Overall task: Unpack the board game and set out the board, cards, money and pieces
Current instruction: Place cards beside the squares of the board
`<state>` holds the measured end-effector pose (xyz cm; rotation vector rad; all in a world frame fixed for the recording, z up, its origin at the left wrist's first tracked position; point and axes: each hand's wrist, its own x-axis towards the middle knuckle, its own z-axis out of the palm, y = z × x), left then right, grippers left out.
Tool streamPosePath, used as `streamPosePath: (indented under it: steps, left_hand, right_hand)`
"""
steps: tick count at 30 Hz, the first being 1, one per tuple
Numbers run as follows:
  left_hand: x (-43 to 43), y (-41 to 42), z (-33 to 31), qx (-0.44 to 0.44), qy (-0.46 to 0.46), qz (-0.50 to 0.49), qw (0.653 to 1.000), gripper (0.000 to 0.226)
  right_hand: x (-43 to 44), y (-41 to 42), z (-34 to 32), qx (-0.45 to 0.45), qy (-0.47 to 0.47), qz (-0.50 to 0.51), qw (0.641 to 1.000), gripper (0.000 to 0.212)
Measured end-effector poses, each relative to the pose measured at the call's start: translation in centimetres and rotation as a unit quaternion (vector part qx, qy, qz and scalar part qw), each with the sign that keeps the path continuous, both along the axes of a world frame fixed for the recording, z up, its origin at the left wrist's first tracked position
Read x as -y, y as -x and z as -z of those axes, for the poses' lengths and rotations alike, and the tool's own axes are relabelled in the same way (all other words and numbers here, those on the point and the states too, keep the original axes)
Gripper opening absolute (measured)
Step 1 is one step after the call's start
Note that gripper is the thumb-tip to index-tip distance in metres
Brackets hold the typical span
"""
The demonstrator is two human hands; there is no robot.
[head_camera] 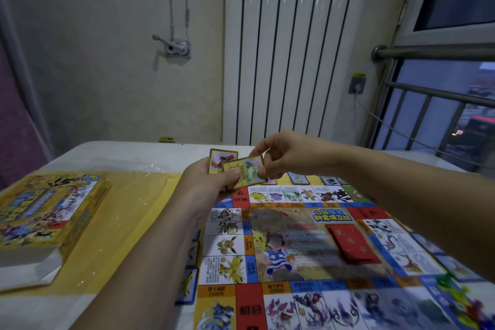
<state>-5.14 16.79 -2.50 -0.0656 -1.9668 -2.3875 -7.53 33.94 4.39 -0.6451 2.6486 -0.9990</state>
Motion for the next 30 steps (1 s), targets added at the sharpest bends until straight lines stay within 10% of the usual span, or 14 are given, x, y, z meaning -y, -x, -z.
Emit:
streamPosePath:
  steps: [9,20,30]
  left_hand:
    - [-0.5,-0.3,0.5,-0.005,0.079,-0.004,0.997,0.014]
    - [-2.0,-0.4,0.5,0.119,-0.227,0.074,0.964,0.027]
    - [-3.0,-0.7,0.5,0.117,-0.189,0.013,0.975,0.026]
  right_hand:
    - [0.1,-0.5,0.6,-0.028,-0.018,0.031,0.999,0.018]
    - [-0.2,-1.0,3.1,0.095,0.237,0.13,0.958,0.022]
    - [-4.8,1.9,2.9,0.005,0.264,0.245,0.933,0.016]
